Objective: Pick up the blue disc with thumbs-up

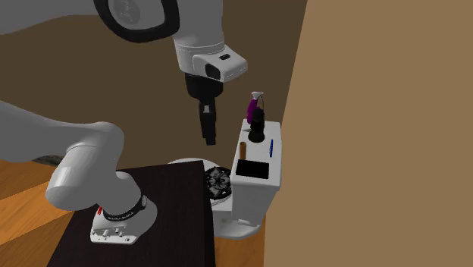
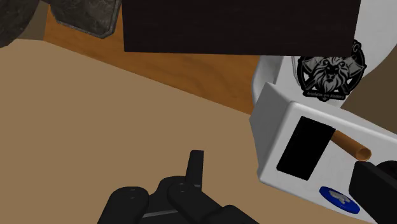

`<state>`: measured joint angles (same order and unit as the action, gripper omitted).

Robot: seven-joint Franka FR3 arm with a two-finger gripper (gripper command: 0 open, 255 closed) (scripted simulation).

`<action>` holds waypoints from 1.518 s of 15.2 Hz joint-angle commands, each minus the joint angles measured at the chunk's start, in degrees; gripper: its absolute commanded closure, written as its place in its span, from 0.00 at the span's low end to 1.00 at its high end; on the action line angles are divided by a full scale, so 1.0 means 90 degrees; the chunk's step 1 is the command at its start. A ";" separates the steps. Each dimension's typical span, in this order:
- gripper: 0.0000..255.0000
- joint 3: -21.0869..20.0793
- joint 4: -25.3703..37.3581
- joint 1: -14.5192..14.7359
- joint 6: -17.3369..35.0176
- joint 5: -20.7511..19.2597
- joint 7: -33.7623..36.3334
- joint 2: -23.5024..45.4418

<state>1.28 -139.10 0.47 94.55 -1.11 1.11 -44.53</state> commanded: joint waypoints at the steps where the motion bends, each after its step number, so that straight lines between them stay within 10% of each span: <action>1: 0.00 0.0000 0.0000 0.0000 0.0000 0.0000 0.0000 0.0000; 23: 0.00 -0.1233 -0.1278 0.0715 0.6019 0.0931 0.1246 0.3497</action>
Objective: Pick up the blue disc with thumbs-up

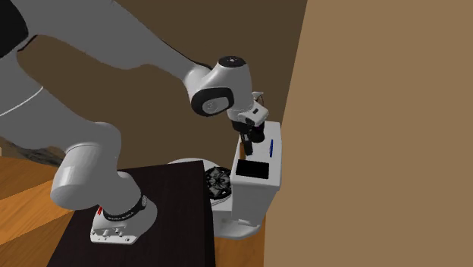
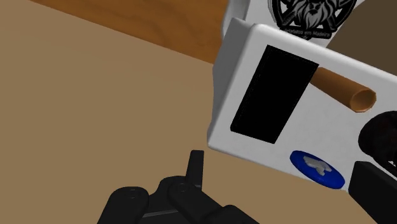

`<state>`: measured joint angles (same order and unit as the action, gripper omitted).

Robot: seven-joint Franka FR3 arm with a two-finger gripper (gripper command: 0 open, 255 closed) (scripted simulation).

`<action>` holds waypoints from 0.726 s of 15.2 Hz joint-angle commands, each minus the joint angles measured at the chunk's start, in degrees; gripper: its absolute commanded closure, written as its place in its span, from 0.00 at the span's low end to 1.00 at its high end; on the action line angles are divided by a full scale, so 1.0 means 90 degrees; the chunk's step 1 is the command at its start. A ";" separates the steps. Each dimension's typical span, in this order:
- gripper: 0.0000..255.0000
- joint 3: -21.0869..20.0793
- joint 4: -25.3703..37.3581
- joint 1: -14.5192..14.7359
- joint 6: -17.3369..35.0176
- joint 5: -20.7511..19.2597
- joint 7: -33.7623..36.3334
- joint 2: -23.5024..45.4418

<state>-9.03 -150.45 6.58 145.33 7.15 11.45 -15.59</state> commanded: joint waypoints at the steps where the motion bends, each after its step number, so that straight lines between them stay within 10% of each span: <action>1: 0.00 -0.0146 0.0054 0.0046 0.0630 -0.0013 0.0177 0.0545; 11: 0.00 -0.0146 0.1319 0.0444 0.2597 -0.1378 0.1705 0.3224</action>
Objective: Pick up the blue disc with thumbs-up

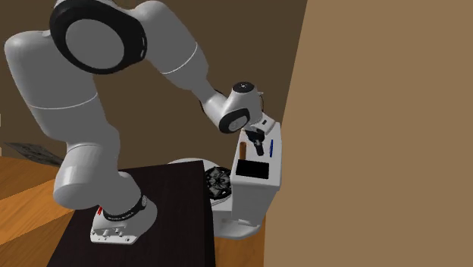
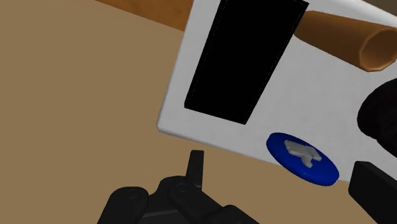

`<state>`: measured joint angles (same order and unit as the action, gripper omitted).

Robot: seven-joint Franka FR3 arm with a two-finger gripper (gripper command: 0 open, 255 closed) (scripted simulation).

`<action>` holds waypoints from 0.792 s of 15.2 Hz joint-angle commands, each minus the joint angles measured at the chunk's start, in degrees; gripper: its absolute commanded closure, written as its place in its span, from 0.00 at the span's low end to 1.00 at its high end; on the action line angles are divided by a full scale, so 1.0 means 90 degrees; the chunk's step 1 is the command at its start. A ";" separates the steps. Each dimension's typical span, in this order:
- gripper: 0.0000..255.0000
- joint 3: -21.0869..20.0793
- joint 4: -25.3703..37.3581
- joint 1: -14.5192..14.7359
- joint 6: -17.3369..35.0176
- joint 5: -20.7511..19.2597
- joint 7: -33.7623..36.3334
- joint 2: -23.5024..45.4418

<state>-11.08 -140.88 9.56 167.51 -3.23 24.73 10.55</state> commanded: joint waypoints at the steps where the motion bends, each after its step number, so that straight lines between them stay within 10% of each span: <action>1: 0.00 0.0193 0.0437 0.0251 0.0264 -0.0374 0.0392 0.0575; 12: 0.00 0.1030 0.2551 0.1418 0.1077 -0.0785 0.1170 0.2934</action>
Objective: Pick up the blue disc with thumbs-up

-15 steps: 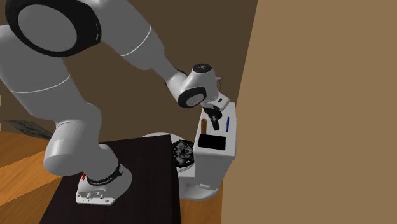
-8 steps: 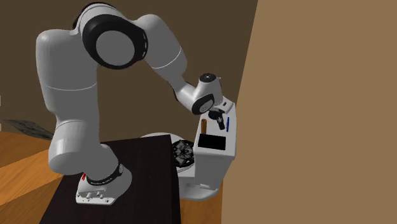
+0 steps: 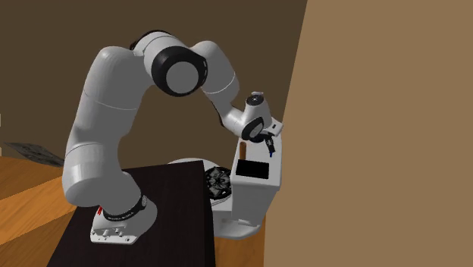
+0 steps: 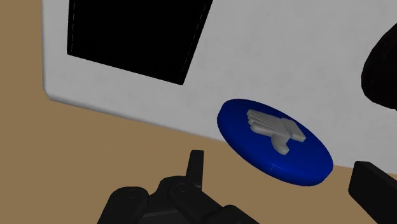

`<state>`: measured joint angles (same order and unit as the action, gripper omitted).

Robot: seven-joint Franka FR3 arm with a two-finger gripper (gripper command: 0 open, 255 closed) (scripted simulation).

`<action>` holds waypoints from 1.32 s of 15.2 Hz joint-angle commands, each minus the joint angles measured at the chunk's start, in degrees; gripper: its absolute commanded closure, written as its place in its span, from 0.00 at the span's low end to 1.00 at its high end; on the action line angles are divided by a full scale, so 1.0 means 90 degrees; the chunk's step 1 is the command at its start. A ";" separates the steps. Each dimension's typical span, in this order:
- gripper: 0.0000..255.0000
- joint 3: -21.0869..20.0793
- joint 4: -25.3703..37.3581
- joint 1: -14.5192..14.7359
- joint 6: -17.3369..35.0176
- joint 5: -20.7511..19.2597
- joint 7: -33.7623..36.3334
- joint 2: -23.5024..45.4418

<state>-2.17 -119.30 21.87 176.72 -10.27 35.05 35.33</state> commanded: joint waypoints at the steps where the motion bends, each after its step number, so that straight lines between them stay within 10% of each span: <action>1: 0.00 0.0059 0.0184 0.0067 0.0108 -0.0007 0.0031 0.0262; 8: 0.00 0.0159 0.0374 0.0153 0.0389 -0.0016 0.0065 0.0728; 9: 1.00 0.0155 0.0387 0.0149 0.0381 -0.0015 0.0062 0.0734; 20: 1.00 0.0125 0.0301 0.0124 0.0292 -0.0014 0.0054 0.0559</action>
<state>-0.90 -116.35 23.07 179.68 -10.39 35.57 40.92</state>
